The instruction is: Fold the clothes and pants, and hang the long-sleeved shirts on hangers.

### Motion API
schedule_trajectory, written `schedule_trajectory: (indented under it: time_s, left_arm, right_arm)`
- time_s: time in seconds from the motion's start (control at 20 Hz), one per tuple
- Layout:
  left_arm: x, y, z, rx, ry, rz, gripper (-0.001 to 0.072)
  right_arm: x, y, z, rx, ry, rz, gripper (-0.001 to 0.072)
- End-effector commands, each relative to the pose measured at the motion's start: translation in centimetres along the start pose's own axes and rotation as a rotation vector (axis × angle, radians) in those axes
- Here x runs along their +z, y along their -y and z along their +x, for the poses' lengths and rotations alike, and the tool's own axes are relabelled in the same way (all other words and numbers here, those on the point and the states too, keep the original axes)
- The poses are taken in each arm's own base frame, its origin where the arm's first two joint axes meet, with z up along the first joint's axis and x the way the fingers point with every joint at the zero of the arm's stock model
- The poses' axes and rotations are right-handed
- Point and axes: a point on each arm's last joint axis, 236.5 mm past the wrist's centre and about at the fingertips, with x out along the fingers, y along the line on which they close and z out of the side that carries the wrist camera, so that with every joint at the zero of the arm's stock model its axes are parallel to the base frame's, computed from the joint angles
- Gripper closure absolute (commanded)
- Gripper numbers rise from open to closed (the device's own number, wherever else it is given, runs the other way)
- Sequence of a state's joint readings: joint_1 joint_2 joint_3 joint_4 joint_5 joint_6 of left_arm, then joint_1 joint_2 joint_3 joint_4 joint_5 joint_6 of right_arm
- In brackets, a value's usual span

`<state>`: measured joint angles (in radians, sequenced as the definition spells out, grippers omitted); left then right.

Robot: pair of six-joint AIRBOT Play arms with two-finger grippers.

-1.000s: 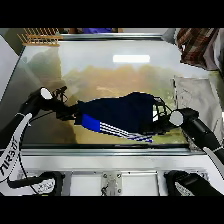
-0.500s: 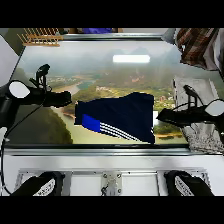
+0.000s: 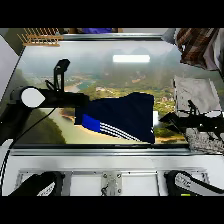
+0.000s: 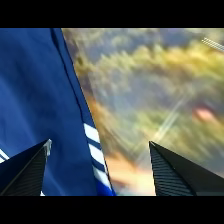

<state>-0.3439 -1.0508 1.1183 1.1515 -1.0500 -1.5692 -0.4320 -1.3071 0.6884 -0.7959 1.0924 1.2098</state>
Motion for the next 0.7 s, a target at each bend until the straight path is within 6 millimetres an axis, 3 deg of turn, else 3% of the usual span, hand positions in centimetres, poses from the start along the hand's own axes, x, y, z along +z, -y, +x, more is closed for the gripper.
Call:
schedule_trajectory:
  time_s: [0.0, 0.2, 0.4, 0.45, 0.5, 0.55, 0.6, 0.65]
  left_arm:
    - [-1.4, 1.8, 2.2, -0.026, -0.059, 0.026, 0.0696]
    - [-2.7, 2.4, 4.2, -0.031, -0.119, 0.002, 0.0696]
    - [-3.0, 2.5, 4.6, -0.031, -0.134, -0.012, 0.0696]
    - [-3.0, 2.5, 4.6, -0.031, -0.134, -0.011, 0.0696]
    - [-3.0, 2.5, 4.6, -0.031, -0.133, -0.011, 0.0696]
    - [-3.0, 2.5, 4.5, -0.032, -0.133, -0.011, 0.0696]
    - [-3.1, 2.5, 4.5, -0.032, -0.137, -0.011, 0.0696]
    - [-3.2, 2.5, 4.4, -0.031, -0.143, -0.010, 0.0696]
  right_arm:
    - [0.0, -1.6, 4.0, 0.075, -0.029, 0.026, 0.0034]
    - [-0.5, -6.3, 7.5, 0.132, -0.009, -0.019, 0.0034]
    - [-2.7, -12.1, 10.6, 0.214, -0.048, -0.132, 0.0053]
    - [-3.2, -13.2, 11.2, 0.224, -0.062, -0.175, 0.0141]
    - [-3.5, -14.2, 11.6, 0.232, -0.070, -0.221, 0.0280]
    - [-3.4, -15.1, 11.8, 0.240, -0.069, -0.273, 0.0530]
    - [-3.0, -15.9, 11.6, 0.251, -0.055, -0.319, 0.0706]
    - [-2.3, -16.7, 11.2, 0.259, -0.038, -0.346, 0.0710]
